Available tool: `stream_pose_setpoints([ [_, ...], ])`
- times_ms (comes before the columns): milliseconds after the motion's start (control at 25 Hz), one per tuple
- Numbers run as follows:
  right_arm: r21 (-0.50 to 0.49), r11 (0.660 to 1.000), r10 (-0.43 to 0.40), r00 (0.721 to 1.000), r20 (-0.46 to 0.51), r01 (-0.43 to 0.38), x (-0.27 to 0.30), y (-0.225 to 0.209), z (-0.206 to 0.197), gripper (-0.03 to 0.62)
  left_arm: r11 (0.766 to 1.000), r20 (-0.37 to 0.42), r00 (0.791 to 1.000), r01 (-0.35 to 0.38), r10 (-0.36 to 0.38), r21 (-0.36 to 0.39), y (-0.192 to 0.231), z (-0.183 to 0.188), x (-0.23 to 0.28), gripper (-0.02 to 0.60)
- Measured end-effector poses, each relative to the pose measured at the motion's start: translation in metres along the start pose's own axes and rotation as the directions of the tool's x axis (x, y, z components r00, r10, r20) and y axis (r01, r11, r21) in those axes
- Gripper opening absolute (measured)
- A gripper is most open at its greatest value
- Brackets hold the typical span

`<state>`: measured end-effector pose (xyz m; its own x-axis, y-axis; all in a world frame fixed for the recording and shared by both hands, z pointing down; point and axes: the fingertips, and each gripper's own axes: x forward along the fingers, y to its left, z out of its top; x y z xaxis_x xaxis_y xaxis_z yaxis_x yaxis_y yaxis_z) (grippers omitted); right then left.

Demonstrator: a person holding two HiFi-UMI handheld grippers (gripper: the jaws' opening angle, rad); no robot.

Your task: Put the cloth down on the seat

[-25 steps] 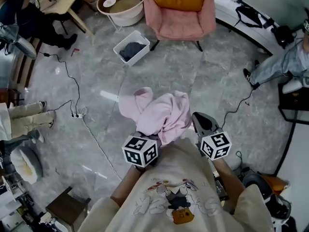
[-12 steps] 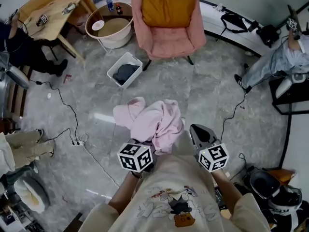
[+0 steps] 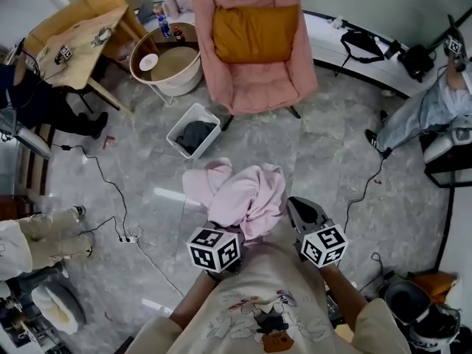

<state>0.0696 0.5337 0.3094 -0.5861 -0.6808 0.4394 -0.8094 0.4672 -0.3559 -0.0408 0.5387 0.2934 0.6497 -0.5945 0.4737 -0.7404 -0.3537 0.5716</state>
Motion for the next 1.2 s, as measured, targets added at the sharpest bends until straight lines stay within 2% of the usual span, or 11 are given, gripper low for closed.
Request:
stream_pose_setpoints([
  [200,-0.015,0.999,0.048,0.999,0.024,-0.048,0.039,-0.047,0.057,0.025,0.998,0.028,0.997,-0.067,0.066,0.019,0.004,0.060,0.048,0.364],
  [320,-0.057,0.995,0.081,0.996,0.033,-0.079,0.061,-0.070,0.087,0.025,0.996,0.045,0.995,-0.086,0.086,0.003,0.006,0.086,0.077,0.364],
  [600,-0.088,0.986,0.142,0.990,0.022,-0.139,0.092,-0.124,0.120,0.025,0.990,0.093,0.986,-0.134,0.137,-0.045,0.011,0.127,0.134,0.365],
  [800,-0.077,0.988,0.140,0.990,0.036,-0.137,0.095,-0.164,0.135,0.025,0.989,0.094,0.986,-0.136,0.140,-0.049,-0.003,0.140,0.169,0.365],
  [1200,-0.010,0.992,0.124,0.992,-0.008,-0.124,0.107,-0.194,0.129,0.025,0.988,0.024,0.990,-0.136,0.138,-0.078,0.001,0.140,0.201,0.367],
])
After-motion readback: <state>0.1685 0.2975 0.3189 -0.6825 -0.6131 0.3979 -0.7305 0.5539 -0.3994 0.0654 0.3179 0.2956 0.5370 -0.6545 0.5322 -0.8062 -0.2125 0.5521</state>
